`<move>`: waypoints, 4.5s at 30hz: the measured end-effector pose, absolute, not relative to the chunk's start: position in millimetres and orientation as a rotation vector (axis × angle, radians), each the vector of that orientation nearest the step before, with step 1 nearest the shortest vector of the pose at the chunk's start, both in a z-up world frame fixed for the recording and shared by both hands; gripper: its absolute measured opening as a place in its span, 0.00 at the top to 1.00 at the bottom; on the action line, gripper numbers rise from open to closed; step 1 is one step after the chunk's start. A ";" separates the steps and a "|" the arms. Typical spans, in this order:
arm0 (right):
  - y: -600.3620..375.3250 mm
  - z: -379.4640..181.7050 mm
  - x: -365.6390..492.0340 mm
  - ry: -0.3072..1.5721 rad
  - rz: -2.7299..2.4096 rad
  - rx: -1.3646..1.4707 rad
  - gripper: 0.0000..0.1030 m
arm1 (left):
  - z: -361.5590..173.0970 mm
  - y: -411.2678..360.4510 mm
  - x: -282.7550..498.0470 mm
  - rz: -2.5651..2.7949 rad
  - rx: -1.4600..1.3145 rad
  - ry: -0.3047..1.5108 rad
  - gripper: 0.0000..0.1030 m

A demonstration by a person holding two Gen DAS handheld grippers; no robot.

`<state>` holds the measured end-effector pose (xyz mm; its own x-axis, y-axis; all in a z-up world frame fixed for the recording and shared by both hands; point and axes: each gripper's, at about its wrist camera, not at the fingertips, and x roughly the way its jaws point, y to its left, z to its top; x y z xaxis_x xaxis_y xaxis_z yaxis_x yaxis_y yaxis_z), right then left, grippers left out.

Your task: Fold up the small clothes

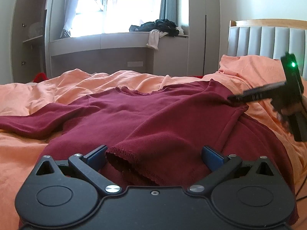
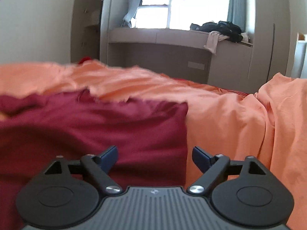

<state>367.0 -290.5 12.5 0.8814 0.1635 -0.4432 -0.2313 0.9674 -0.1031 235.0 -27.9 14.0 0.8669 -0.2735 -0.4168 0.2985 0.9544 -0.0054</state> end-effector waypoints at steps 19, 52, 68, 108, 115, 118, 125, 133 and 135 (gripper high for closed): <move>-238.4 30.2 243.0 0.277 0.333 -0.064 0.00 | 51.7 63.7 199.8 0.019 -0.109 0.192 0.00; -193.1 14.7 238.8 0.212 0.480 -0.162 0.00 | 66.0 295.2 293.1 0.759 -0.275 0.220 0.89; -197.1 23.5 224.0 0.136 0.456 -0.171 0.00 | 148.9 166.6 303.8 0.352 0.085 -0.056 0.94; -246.3 38.2 246.2 0.193 0.230 -0.053 0.00 | 10.4 -73.2 239.1 -0.487 0.146 0.336 0.64; -242.1 36.7 249.1 0.220 0.273 -0.030 0.00 | 13.9 -54.6 223.9 -0.688 0.088 0.420 0.21; -233.4 32.9 249.9 0.239 0.301 -0.046 0.00 | 19.5 -38.6 223.0 -0.655 0.052 0.441 0.16; -214.5 20.4 250.1 0.287 0.347 -0.108 0.00 | 40.0 31.3 260.6 -0.305 -0.042 0.490 0.07; -206.3 16.2 249.9 0.295 0.370 -0.149 0.00 | 36.1 90.3 385.8 0.069 0.066 0.589 0.05; -207.6 16.9 249.0 0.295 0.374 -0.146 0.00 | 29.9 102.3 410.8 0.131 0.060 0.646 0.06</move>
<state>249.0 -207.6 16.9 0.8890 0.3375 -0.3096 -0.3798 0.9210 -0.0865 410.8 102.3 29.9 0.7908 0.1405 -0.5958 -0.1030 0.9900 0.0969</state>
